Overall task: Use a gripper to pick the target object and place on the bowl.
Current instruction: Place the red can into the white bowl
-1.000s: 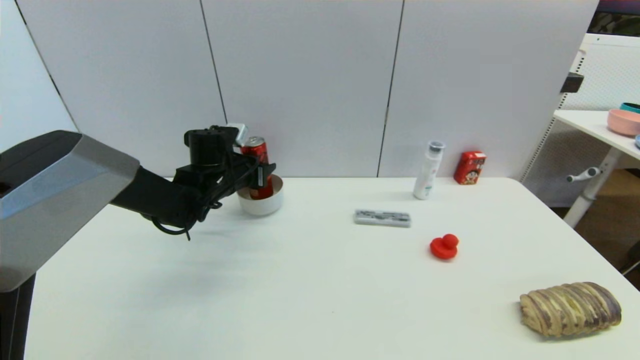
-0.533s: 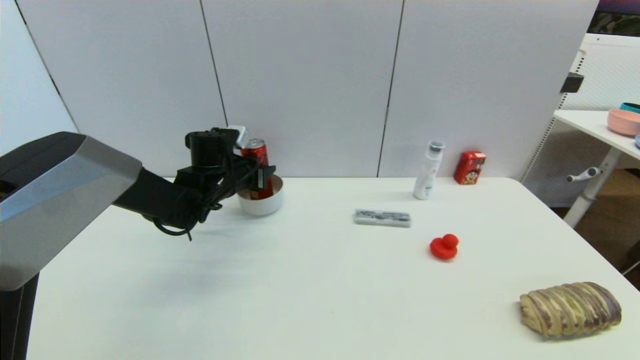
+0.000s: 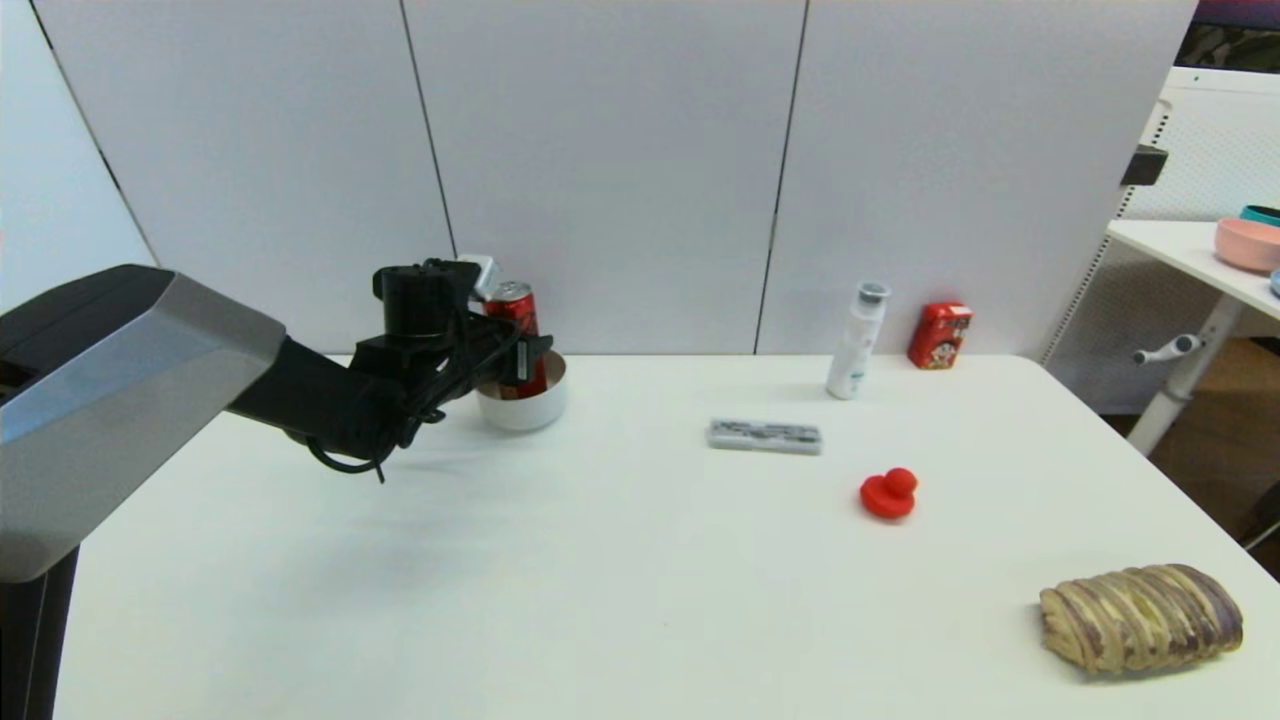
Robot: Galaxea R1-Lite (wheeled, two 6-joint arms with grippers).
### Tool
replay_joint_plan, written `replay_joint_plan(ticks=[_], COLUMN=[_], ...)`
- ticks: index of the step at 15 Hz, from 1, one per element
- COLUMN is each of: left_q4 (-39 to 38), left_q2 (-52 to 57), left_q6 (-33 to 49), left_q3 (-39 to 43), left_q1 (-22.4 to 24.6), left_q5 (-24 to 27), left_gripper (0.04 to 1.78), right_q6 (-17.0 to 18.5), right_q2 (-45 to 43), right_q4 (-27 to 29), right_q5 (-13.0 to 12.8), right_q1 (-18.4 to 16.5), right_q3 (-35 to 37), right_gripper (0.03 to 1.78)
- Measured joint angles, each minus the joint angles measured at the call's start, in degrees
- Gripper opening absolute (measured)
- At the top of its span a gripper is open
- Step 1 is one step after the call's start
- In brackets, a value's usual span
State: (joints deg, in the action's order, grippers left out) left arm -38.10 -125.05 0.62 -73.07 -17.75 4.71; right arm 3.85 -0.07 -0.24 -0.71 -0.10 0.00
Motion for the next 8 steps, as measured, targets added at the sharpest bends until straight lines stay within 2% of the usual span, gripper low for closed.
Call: replay_joint_plan(ticks=[7, 8], left_q4=[0.00, -0.05], left_q2=[0.16, 0.18], left_q6=[-0.05, -0.05], left_q3=[0.04, 0.06], left_q1=[-0.09, -0.07], left_q5=[0.00, 0.00], left_gripper=[0.97, 1.04], right_q6=[0.00, -0.02], right_q2=[0.00, 0.00], right_q4=[0.02, 0.02], right_q5=[0.02, 0.02], right_q1=[0.00, 0.00], right_q3=[0.00, 0.00], right_gripper=[1.71, 1.71])
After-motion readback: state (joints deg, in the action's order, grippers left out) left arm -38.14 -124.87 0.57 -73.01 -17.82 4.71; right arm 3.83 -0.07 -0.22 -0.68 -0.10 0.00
